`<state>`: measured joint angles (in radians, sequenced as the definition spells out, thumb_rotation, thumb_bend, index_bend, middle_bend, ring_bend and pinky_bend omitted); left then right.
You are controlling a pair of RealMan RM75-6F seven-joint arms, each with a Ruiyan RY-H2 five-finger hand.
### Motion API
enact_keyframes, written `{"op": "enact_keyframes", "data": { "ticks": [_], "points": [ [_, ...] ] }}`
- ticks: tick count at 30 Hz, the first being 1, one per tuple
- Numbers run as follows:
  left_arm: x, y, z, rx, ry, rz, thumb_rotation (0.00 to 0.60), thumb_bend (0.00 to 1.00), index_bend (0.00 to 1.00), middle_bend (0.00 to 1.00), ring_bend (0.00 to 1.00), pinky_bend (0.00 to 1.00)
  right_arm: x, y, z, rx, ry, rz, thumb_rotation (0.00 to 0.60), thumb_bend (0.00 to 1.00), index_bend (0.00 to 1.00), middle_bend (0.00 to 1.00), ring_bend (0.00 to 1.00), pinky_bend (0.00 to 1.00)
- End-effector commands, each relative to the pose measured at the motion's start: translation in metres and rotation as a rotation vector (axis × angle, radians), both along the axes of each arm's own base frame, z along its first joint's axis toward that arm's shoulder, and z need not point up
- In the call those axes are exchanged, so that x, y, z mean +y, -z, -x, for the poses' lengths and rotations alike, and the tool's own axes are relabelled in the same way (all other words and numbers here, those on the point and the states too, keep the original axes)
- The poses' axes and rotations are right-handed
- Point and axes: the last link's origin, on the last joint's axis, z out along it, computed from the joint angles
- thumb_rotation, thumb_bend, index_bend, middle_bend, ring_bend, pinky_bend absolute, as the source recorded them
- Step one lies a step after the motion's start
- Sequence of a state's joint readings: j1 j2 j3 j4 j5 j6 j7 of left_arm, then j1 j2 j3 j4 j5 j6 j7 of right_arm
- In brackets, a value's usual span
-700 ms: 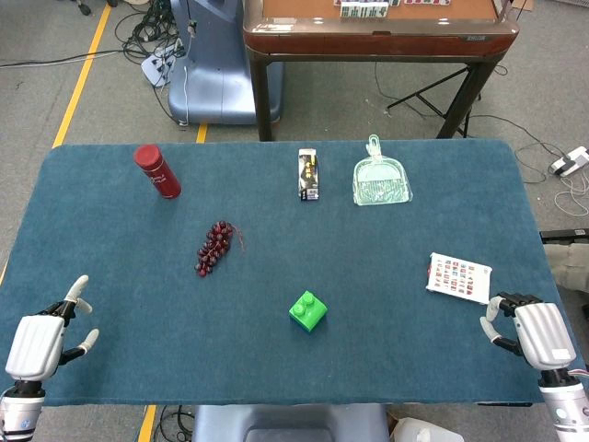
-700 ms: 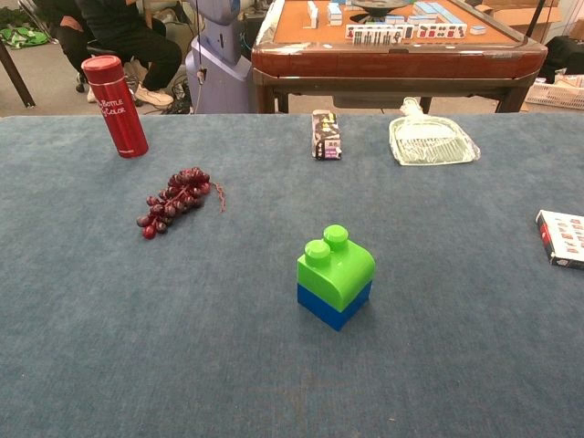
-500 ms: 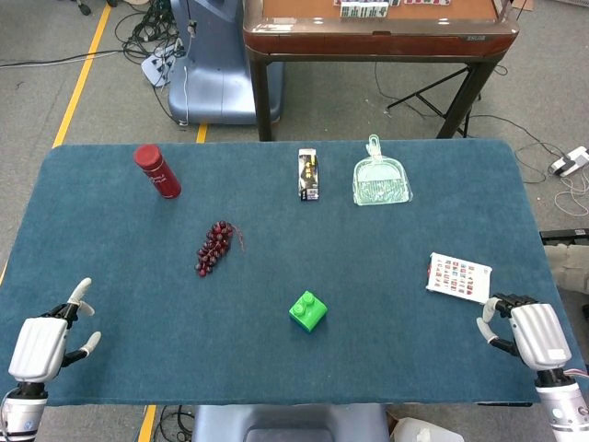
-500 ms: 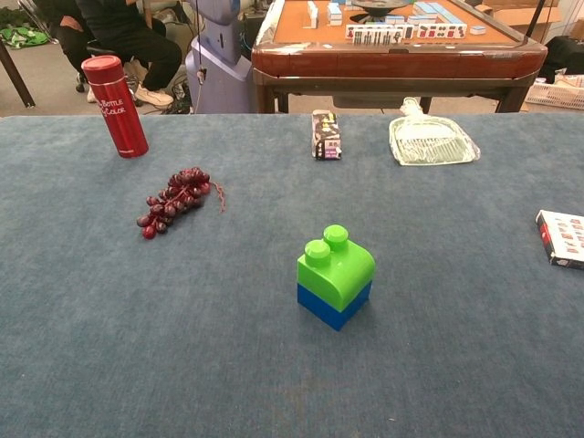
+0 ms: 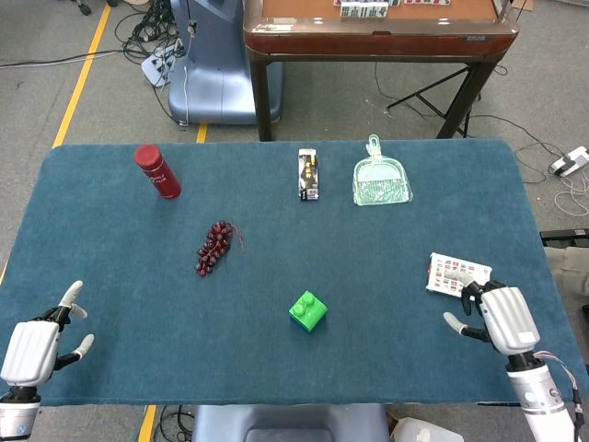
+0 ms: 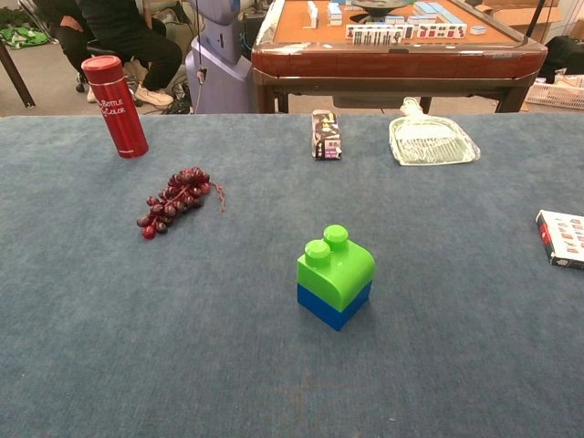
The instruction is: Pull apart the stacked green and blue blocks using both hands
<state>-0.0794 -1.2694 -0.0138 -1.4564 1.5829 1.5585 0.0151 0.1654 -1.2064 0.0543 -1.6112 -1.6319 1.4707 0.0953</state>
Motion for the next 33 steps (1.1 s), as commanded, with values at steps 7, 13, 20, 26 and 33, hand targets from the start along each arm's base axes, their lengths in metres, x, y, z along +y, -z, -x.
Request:
{"op": "enact_keyframes", "data": {
  "ticks": [7, 13, 20, 26, 33],
  "points": [
    [0.004, 0.005, 0.001, -0.005, 0.014, 0.004, 0.600, 0.27, 0.06, 0.44, 0.47, 0.65, -0.016, 0.047, -0.095, 0.067, -0.122, -0.038, 0.600, 0.00, 0.05, 0.92, 0.95, 1.00],
    [0.003, 0.008, 0.003, -0.005, 0.011, 0.011, 0.600, 0.27, 0.06, 0.44, 0.47, 0.65, -0.014, 0.077, -0.129, 0.093, -0.209, -0.108, 0.600, 0.00, 0.05, 0.96, 1.00, 1.00],
    [0.000, 0.011, 0.007, -0.008, -0.005, 0.020, 0.600, 0.27, 0.06, 0.44, 0.47, 0.65, -0.011, 0.101, -0.155, 0.138, -0.325, -0.138, 0.600, 0.00, 0.05, 0.96, 1.00, 1.00],
    [0.000, 0.011, 0.005, -0.004, -0.001, 0.022, 0.600, 0.27, 0.06, 0.44, 0.47, 0.65, -0.010, 0.114, -0.165, 0.189, -0.407, -0.137, 0.600, 0.00, 0.05, 0.97, 1.00, 1.00],
    [0.001, 0.014, 0.001, -0.006, 0.002, 0.029, 0.600, 0.27, 0.06, 0.44, 0.47, 0.65, -0.014, 0.122, -0.170, 0.257, -0.462, -0.130, 0.600, 0.00, 0.05, 0.97, 1.00, 1.00]
  ]
}}
